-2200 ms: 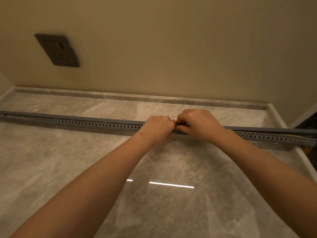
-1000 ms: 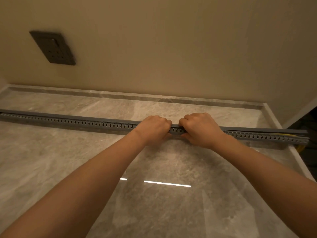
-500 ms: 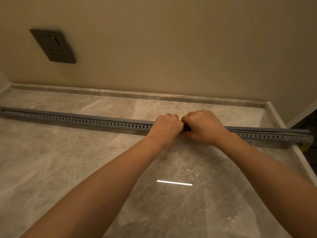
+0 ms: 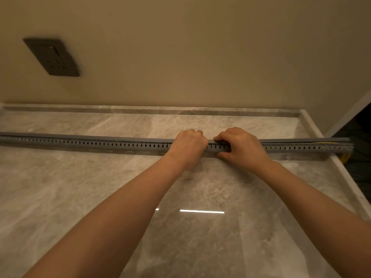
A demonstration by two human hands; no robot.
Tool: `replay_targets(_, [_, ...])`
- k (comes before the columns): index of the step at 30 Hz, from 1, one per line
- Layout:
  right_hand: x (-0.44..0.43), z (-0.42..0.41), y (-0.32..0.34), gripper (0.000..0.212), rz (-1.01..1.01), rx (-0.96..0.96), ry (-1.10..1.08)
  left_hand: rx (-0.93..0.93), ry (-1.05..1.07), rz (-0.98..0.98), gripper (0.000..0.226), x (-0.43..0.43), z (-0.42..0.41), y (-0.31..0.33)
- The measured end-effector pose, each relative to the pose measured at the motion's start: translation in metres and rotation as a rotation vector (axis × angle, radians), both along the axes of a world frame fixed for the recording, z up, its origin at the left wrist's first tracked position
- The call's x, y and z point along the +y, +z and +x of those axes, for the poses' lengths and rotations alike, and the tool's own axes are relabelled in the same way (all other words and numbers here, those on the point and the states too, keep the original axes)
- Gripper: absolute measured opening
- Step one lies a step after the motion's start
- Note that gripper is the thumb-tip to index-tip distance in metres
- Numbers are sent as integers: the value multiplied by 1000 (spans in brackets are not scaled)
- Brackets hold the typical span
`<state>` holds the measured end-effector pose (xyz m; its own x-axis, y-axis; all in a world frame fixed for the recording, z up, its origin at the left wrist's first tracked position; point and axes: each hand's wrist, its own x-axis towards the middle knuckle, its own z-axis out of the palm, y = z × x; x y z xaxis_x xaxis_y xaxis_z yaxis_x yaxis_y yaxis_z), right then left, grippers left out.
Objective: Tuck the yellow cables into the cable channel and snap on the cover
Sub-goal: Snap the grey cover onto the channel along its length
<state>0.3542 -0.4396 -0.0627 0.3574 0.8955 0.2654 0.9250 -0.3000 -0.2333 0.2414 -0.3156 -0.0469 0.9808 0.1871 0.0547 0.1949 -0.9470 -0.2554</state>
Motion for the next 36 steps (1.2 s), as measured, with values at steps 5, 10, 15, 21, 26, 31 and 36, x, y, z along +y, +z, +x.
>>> replay_targets(5, [-13, 8, 3, 34, -32, -111, -57, -17, -1, -1, 15, 1, 1, -2])
replay_targets(10, [-13, 13, 8, 35, -161, -233, -39, -20, -5, 0, 14, 2, 1, -3])
replay_targets(15, [-8, 16, 12, 32, -239, -262, -23, -24, -8, -8, 14, 2, 1, -2])
replay_targets(21, [-7, 18, 14, 31, -255, -299, 8, -21, -4, 1, 13, 3, 1, -4])
replay_targets(26, [-5, 19, 18, 30, -248, -272, 26, -112, 35, -114, 19, 5, -1, -7])
replay_targets(31, [-5, 22, 26, 30, -202, -273, 29, -797, 228, -650, 37, -21, -23, -27])
replay_targets(36, [-10, 21, 23, 28, -141, -282, 44, -1202, 982, -1816, 12, -66, -13, -28])
